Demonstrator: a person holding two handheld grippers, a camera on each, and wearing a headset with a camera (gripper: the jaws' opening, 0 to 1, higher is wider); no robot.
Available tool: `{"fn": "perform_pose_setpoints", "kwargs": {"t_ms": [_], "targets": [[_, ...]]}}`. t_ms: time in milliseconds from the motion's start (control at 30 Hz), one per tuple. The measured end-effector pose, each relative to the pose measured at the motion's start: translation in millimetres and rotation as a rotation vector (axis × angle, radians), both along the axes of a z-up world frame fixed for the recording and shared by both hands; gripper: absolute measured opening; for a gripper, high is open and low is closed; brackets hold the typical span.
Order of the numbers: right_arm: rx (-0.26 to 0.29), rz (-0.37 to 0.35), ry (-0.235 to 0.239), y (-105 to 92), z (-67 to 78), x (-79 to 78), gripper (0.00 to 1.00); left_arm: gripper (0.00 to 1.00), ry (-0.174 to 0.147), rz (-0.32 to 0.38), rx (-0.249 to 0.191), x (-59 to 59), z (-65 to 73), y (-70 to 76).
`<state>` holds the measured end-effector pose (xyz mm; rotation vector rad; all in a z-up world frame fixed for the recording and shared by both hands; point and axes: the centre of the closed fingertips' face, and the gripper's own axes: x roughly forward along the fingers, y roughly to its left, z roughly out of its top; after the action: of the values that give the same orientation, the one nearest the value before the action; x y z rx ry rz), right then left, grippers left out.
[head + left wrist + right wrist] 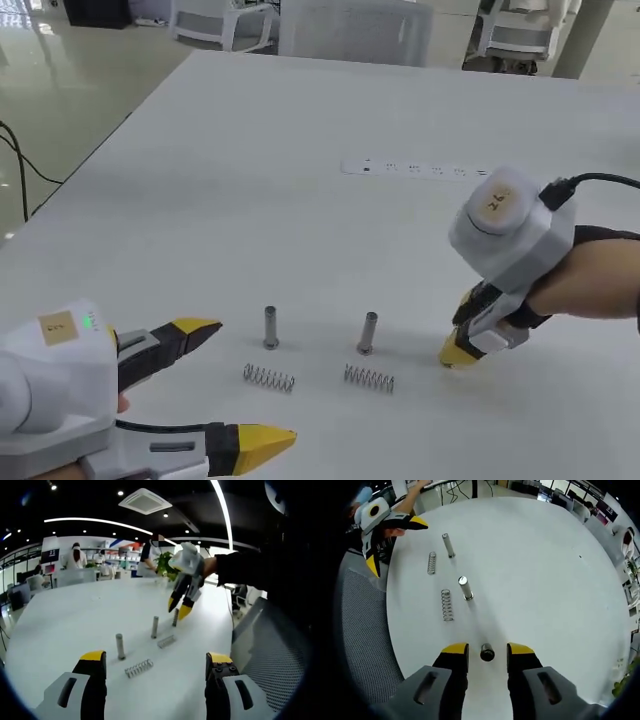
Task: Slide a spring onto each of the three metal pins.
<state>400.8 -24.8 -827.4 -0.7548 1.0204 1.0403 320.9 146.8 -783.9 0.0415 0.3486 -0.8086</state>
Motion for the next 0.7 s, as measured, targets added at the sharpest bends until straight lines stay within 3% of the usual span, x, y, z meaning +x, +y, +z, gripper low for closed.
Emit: {"fn": "perform_pose_setpoints", "kwargs": {"t_ms": [233,400,700], "targets": [[0.039,0.017,-0.062,9.2,24.1,0.7,0.30,0.78,0.000,-0.003,0.002,-0.3,0.1,-0.5],[0.081,0.041,-0.076,21.3,38.0,-5.1,0.28,0.77,-0.004,-0.005,0.003,0.0,1.2,-1.7],[0.110,0.091,-0.057,41.2,38.4,-21.0,0.26,0.77,-0.007,-0.009,0.006,-0.5,2.0,-2.1]]}}
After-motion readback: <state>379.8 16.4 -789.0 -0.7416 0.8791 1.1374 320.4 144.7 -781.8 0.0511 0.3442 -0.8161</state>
